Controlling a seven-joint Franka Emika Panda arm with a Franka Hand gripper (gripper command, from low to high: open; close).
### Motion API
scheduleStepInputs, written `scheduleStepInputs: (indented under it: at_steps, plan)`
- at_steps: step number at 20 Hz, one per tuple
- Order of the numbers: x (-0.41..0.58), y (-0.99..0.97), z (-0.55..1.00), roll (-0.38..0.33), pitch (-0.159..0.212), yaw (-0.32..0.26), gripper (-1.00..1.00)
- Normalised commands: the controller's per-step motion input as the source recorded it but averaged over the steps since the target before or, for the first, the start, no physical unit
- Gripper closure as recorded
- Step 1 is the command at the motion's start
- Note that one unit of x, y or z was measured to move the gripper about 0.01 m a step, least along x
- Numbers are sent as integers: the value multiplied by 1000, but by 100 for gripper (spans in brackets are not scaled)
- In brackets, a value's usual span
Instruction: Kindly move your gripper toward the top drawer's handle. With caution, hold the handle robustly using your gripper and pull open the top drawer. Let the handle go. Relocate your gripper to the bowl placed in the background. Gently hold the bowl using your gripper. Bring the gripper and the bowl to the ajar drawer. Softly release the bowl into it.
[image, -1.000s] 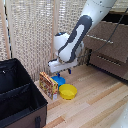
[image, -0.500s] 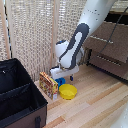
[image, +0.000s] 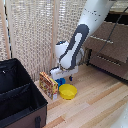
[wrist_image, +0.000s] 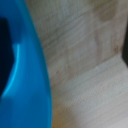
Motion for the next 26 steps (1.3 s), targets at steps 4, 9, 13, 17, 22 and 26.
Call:
scheduleStepInputs:
  at_steps: [4, 9, 13, 17, 22, 26]
  plan:
    - [14, 79, 0, 0, 0, 0, 100]
    - [11, 47, 0, 21, -35, -5, 100]
    - [96, 164, 187, 65, -75, -136, 100]
    - [66, 231, 380, 11, -35, -280, 100]
    - [9, 237, 839, -27, -72, -290, 100]
    - [0, 215, 943, -42, -81, -298, 100]
